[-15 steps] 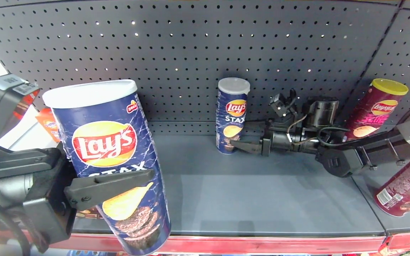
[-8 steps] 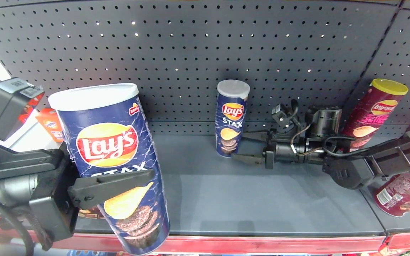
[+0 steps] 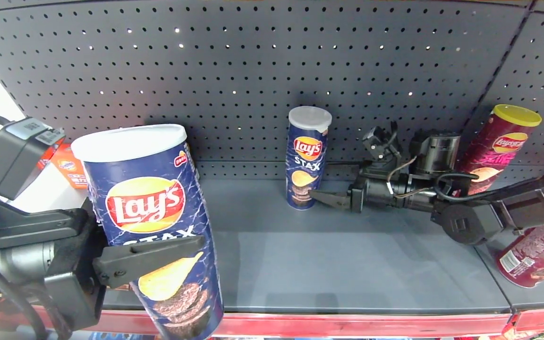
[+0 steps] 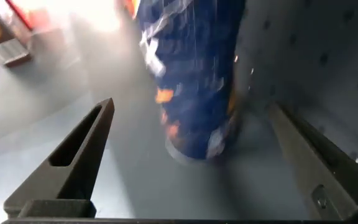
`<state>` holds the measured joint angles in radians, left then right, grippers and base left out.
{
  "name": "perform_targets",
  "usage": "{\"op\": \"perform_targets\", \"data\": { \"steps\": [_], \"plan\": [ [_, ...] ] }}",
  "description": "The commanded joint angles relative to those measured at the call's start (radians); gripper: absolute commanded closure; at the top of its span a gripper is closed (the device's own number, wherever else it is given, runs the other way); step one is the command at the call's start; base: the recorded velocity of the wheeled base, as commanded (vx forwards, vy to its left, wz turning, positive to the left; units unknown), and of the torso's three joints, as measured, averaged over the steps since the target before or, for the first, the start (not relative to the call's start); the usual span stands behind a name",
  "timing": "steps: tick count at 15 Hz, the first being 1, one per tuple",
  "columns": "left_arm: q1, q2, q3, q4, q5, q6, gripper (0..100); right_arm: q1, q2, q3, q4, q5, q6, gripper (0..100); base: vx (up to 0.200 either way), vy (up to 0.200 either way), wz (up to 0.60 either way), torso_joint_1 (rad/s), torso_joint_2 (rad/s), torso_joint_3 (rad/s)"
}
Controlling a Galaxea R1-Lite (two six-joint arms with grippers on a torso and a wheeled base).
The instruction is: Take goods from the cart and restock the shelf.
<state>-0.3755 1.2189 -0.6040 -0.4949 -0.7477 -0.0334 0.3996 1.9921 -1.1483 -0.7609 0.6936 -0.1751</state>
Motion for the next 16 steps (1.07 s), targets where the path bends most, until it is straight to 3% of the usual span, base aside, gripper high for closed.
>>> {"op": "perform_targets", "data": {
  "steps": [1, 10, 11, 16],
  "plan": [
    [0.001, -0.001, 0.003, -0.001, 0.001, 0.000, 100, 0.005, 0.060, -0.071, 0.003, -0.006, 0.002, 0, 0.000, 0.000, 0.00, 0.000, 0.00, 0.000],
    [0.007, 0.004, 0.006, -0.001, 0.002, -0.002, 100, 0.042, 0.241, -0.315, 0.005, -0.002, 0.042, 0, 0.000, 0.000, 0.00, 0.000, 0.00, 0.000],
    [0.009, 0.002, 0.013, -0.001, 0.002, -0.002, 100, 0.045, 0.238, -0.324, 0.012, -0.016, 0.042, 100, 0.000, 0.000, 0.00, 0.000, 0.00, 0.000],
    [0.009, 0.001, 0.035, -0.001, 0.002, 0.000, 100, 0.045, 0.185, -0.274, 0.011, -0.028, 0.042, 100, 0.000, 0.000, 0.00, 0.000, 0.00, 0.000]
  ]
}}
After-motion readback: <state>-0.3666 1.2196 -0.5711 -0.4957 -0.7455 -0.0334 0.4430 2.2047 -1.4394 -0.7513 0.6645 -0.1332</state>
